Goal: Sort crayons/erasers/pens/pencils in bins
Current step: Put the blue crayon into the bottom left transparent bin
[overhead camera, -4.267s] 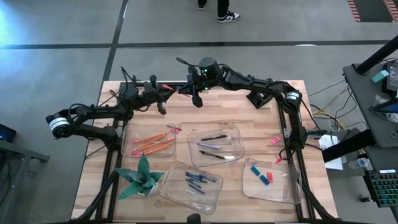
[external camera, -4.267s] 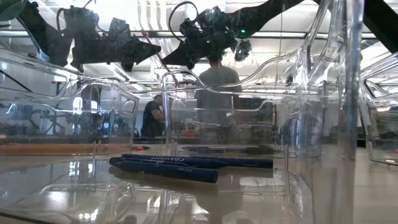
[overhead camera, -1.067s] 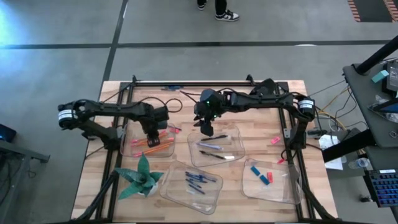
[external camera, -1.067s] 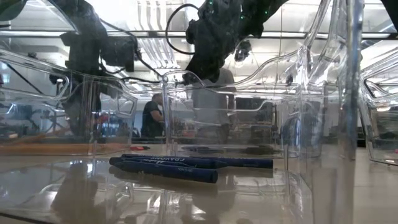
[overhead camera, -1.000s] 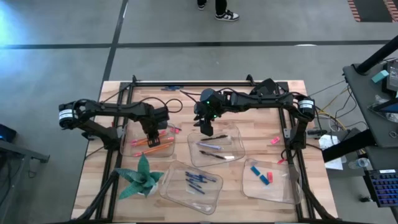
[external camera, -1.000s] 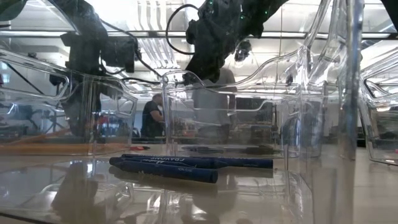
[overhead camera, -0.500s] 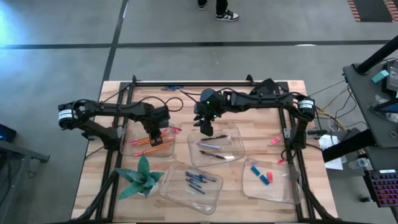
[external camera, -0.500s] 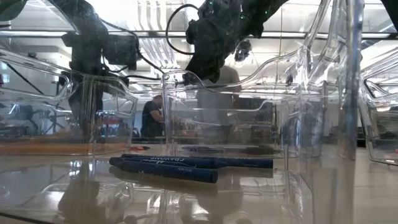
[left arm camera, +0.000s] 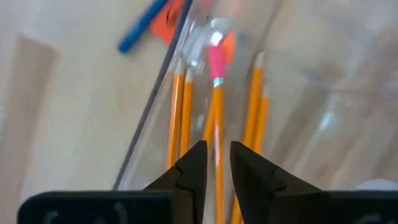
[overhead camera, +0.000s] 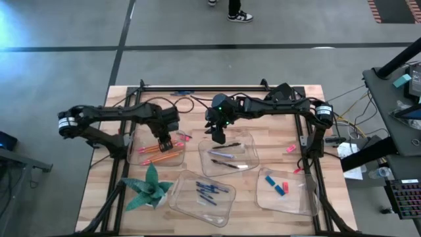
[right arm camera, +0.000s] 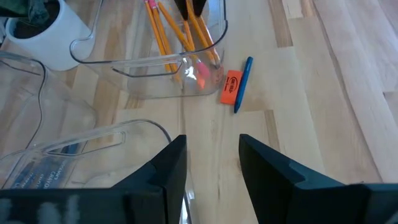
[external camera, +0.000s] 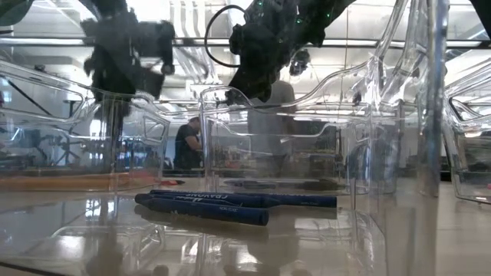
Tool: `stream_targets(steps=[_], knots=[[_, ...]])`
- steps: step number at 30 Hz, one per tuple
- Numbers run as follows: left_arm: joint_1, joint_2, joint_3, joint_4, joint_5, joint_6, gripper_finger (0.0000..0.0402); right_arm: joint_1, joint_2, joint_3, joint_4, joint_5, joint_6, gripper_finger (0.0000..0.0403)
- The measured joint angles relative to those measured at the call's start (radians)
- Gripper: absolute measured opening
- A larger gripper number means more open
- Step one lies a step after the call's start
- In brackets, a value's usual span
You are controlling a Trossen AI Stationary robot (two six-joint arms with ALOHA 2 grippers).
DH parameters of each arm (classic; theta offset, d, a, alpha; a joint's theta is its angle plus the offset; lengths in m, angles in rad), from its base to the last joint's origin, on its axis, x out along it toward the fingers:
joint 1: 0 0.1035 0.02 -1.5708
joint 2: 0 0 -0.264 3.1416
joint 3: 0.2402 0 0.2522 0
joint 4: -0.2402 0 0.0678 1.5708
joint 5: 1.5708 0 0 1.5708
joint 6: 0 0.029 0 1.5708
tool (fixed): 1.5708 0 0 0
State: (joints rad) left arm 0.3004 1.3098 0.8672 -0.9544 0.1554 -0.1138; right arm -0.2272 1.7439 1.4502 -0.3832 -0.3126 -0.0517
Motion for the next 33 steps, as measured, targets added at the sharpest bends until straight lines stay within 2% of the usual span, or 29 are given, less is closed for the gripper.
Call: stream_targets(steps=[7,12,15,17,19,22,29,33], knots=[[0.0,-0.097,0.144,0.005,-0.013,0.087,0.0056,0.0,0.0,0.0,0.0,0.0,0.0,0.0137],[0.001,-0.137,0.139,0.203,-0.17,0.304,0.0057,0.0,0.0,0.0,0.042,0.0,-0.014,0.0137],[0.007,-0.119,0.141,0.308,-0.299,0.368,0.0057,0.0,0.0,0.0,0.115,0.0,-0.081,0.0137],[0.028,-0.096,0.144,0.327,-0.325,0.413,0.0057,0.0,0.0,0.0,0.14,0.0,-0.111,0.0137],[0.062,-0.067,0.142,0.334,-0.314,0.438,0.0057,0.0,0.0,0.0,0.139,0.0,-0.117,0.0137],[0.124,-0.007,0.141,0.349,-0.243,0.438,0.0057,-0.007,0.0,0.0,0.134,0.0,-0.117,0.0137],[0.211,0.123,0.14,0.343,0.017,0.408,0.0057,-0.018,0.0,0.0,0.132,0.002,-0.116,0.0137],[0.213,0.189,0.145,0.343,0.046,0.408,0.0057,-0.017,0.0,0.0,0.131,-0.001,-0.103,0.0137]])
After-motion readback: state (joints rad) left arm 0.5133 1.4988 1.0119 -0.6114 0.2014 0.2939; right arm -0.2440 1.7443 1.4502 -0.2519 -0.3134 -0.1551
